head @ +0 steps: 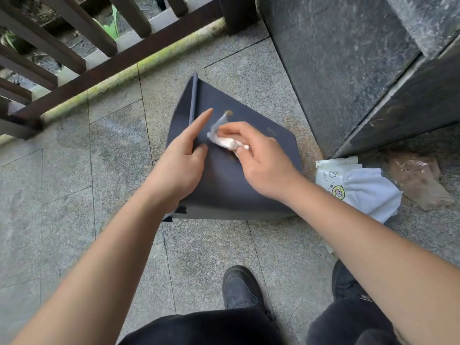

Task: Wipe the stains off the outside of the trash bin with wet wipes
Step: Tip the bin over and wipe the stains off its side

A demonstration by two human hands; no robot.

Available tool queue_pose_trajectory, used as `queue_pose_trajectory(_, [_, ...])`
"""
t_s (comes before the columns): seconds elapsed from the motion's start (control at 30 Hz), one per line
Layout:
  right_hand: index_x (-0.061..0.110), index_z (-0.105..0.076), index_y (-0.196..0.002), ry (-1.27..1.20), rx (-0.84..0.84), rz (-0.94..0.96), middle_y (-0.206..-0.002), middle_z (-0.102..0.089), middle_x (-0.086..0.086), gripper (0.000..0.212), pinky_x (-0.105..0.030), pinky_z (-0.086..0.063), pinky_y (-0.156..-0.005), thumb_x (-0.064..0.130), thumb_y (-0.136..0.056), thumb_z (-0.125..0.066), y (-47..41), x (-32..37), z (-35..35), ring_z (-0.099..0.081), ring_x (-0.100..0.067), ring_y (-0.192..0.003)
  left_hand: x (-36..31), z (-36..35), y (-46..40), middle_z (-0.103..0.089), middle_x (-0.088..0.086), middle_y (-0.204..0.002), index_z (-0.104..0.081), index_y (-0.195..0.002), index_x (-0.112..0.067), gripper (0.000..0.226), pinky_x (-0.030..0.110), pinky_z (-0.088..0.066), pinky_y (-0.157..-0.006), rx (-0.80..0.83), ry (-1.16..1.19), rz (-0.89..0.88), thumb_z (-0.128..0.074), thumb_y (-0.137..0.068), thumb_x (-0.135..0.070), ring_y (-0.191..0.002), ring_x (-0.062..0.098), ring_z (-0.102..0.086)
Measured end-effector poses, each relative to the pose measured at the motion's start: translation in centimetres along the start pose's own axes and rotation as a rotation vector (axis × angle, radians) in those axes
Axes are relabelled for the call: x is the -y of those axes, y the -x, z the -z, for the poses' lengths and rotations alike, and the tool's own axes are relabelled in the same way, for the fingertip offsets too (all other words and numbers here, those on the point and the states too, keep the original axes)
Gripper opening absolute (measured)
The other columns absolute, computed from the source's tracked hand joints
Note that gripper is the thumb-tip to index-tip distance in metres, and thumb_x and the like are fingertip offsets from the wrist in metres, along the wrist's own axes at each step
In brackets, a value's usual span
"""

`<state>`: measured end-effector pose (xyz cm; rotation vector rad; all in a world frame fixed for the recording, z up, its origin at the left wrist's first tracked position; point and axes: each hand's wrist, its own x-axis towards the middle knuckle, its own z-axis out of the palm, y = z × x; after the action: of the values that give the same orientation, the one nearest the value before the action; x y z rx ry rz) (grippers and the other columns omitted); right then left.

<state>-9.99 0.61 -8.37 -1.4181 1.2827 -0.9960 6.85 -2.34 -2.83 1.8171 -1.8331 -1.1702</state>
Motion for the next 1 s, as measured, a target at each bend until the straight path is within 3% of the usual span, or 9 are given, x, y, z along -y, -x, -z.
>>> queue_pose_trajectory(0.13, [0.036,-0.036,-0.144,0.206,0.174,0.048,-0.130,-0.066,-0.005,0.056,-0.046,-0.051,-0.090,0.011,-0.094,-0.042,0.9,-0.9,-0.5,-0.063,-0.035,-0.114,0.6,0.3,-0.1,-0.062,-0.023,-0.116,-0.042,-0.139,-0.061,0.064,0.032,-0.050,-0.086,-0.001,-0.011,0.006,-0.044,-0.101,-0.010,-0.093,0.010,-0.063])
queue_pose_trajectory(0.23, [0.036,-0.035,-0.145,0.229,0.156,0.088,-0.136,-0.061,0.002,0.061,-0.043,-0.052,-0.087,0.007,-0.093,-0.045,2.1,-1.4,-1.4,-0.061,-0.032,-0.113,1.2,0.5,-0.3,-0.064,-0.023,-0.100,-0.046,-0.133,-0.065,0.066,0.043,-0.053,-0.078,0.001,-0.004,0.038,-0.043,-0.100,-0.008,-0.082,0.018,-0.054])
queue_pose_trajectory(0.43, [0.044,-0.031,-0.142,0.267,0.156,0.071,-0.142,-0.053,0.009,0.070,-0.046,-0.052,-0.093,-0.001,-0.091,-0.045,4.0,-3.2,-2.2,-0.053,-0.026,-0.129,2.6,0.7,-0.4,-0.058,-0.006,-0.079,-0.049,-0.130,-0.065,0.061,0.030,-0.039,-0.061,-0.024,0.017,0.087,-0.044,-0.100,-0.012,-0.064,0.017,-0.041])
queue_pose_trajectory(0.5, [0.049,-0.027,-0.141,0.281,0.156,0.032,-0.144,-0.053,0.008,0.077,-0.048,-0.051,-0.098,-0.005,-0.089,-0.044,4.7,-3.7,-2.4,-0.049,-0.027,-0.135,3.1,0.8,-0.4,-0.055,-0.003,-0.091,-0.050,-0.126,-0.069,0.061,0.032,-0.041,-0.069,-0.025,0.026,0.105,-0.044,-0.099,-0.014,-0.074,0.016,-0.046])
queue_pose_trajectory(0.63, [0.050,-0.027,-0.141,0.291,0.121,-0.023,-0.146,-0.055,-0.001,0.076,-0.049,-0.048,-0.104,-0.005,-0.089,-0.040,5.5,-5.1,-2.0,-0.047,-0.028,-0.139,3.7,1.1,-0.2,-0.059,-0.023,-0.079,-0.050,-0.115,-0.075,0.062,0.032,-0.042,-0.076,-0.059,0.025,0.157,-0.047,-0.099,-0.015,-0.086,0.014,-0.048])
queue_pose_trajectory(0.77, [0.044,-0.037,-0.142,0.260,0.046,-0.137,-0.129,-0.066,-0.006,0.064,-0.042,-0.052,-0.093,0.009,-0.089,-0.035,5.8,-6.4,-1.5,-0.064,-0.031,-0.115,3.8,0.9,-0.5,-0.054,-0.052,-0.077,-0.049,-0.130,-0.066,0.060,0.010,-0.041,-0.067,-0.066,0.003,0.165,-0.047,-0.100,-0.014,-0.069,-0.007,-0.047])
queue_pose_trajectory(0.87, [0.036,-0.038,-0.147,0.251,0.004,-0.184,-0.126,-0.068,-0.005,0.055,-0.030,-0.044,-0.083,0.015,-0.096,-0.040,5.7,-6.4,-1.4,-0.064,-0.026,-0.098,2.7,0.6,-0.6,-0.051,-0.043,-0.112,-0.047,-0.141,-0.054,0.058,-0.004,-0.034,-0.054,-0.090,0.028,0.130,-0.045,-0.101,-0.011,-0.056,-0.025,-0.045])
queue_pose_trajectory(0.93, [0.034,-0.030,-0.153,0.228,0.018,-0.188,-0.148,-0.053,0.004,0.055,-0.030,-0.038,-0.103,0.027,-0.100,-0.039,5.9,-5.2,-1.7,-0.055,-0.012,-0.124,2.2,0.4,-0.6,-0.051,-0.034,-0.113,-0.045,-0.142,-0.054,0.056,-0.001,-0.036,-0.051,-0.118,0.069,0.143,-0.043,-0.102,-0.015,-0.052,-0.024,-0.047])
queue_pose_trajectory(1.0, [0.028,-0.020,-0.157,0.233,0.059,-0.098,-0.164,-0.025,0.009,0.060,-0.023,-0.012,-0.122,0.035,-0.100,-0.035,5.7,-3.1,-2.7,-0.015,0.012,-0.146,1.6,-0.1,-0.8,-0.053,-0.026,-0.111,-0.043,-0.142,-0.055,0.056,0.009,-0.041,-0.047,-0.131,0.091,0.159,-0.040,-0.102,-0.017,-0.048,-0.011,-0.050])
